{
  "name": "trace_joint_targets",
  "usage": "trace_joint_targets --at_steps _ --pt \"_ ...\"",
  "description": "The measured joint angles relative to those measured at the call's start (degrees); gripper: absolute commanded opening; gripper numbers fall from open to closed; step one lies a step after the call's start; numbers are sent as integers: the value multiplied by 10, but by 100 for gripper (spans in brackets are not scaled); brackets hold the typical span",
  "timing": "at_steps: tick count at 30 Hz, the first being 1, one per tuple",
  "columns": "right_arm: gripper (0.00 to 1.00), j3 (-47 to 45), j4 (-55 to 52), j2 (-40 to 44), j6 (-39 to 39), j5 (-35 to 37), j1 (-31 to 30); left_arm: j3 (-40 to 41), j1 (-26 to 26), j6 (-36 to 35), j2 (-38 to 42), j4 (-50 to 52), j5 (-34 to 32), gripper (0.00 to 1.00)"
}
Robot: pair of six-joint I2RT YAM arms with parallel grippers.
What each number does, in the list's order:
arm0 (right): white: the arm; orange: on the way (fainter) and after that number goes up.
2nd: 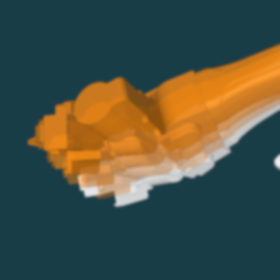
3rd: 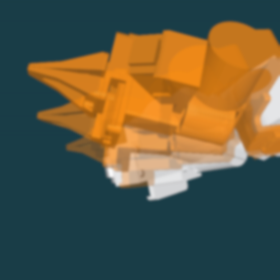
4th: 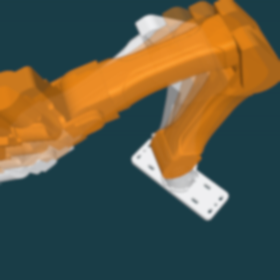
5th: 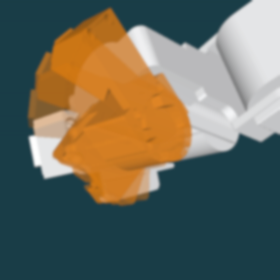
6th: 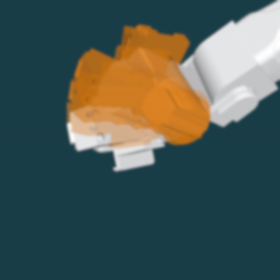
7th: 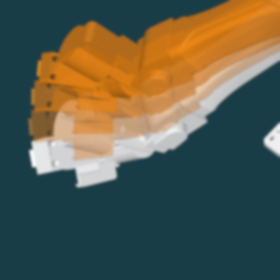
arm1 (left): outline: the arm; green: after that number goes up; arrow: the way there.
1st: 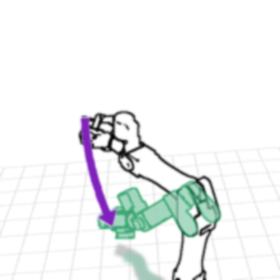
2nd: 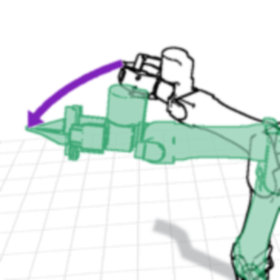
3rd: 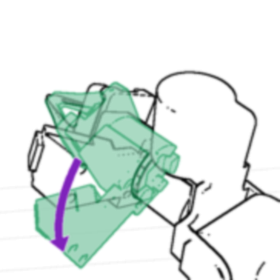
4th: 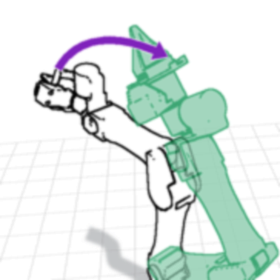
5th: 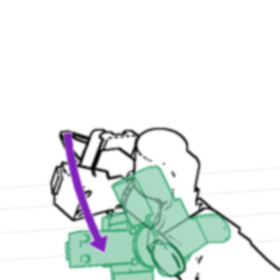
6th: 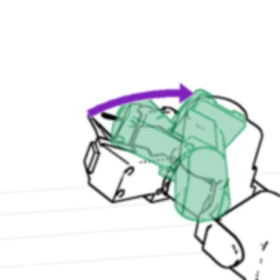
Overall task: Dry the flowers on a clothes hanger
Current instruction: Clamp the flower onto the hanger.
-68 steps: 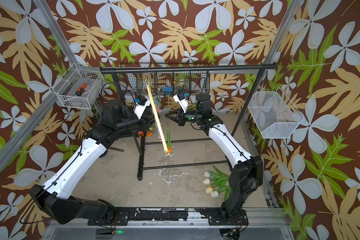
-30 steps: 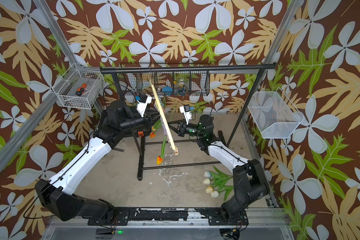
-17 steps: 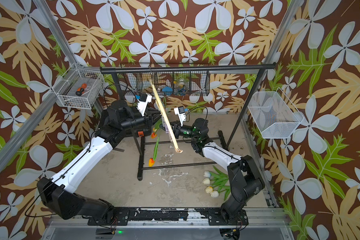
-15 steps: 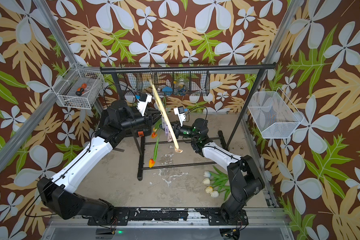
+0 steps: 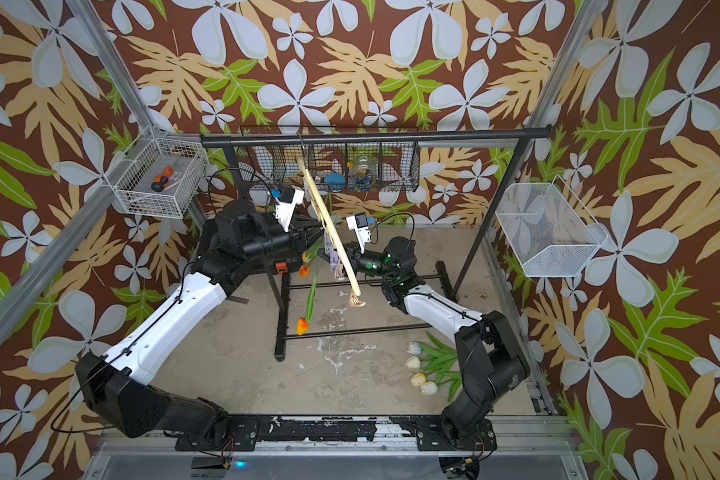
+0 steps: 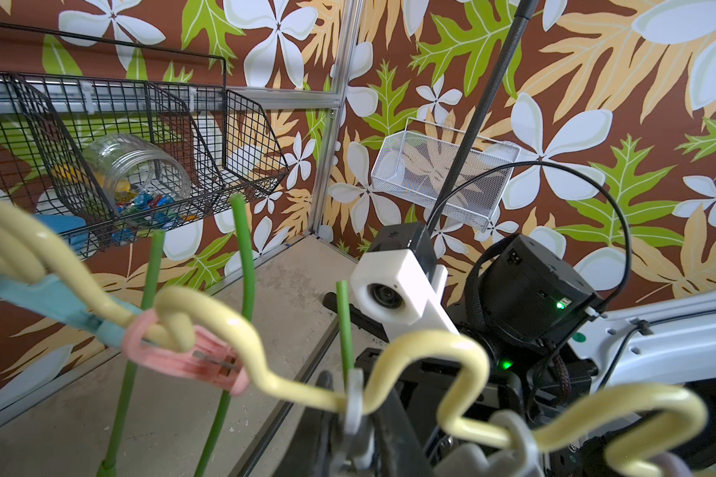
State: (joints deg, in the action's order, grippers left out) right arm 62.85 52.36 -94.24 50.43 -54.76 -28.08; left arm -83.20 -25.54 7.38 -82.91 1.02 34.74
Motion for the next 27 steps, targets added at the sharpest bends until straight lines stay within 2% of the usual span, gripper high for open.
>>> trace_joint_targets --at_steps 2,6,8,18,27 --pt "0 2 -4 0 -2 -3 0 0 0 0 0 0 0 13" --pt "0 5 -15 2 -11 -3 0 0 0 0 0 -1 2 28" --pt "0 7 -19 2 -14 -3 0 0 0 5 0 -1 3 33" --pt "0 18 -38 3 -27 -9 0 -5 0 0 0 10 1 52" --pt "0 33 -82 3 -60 -7 0 -10 0 -3 5 20 0 66"
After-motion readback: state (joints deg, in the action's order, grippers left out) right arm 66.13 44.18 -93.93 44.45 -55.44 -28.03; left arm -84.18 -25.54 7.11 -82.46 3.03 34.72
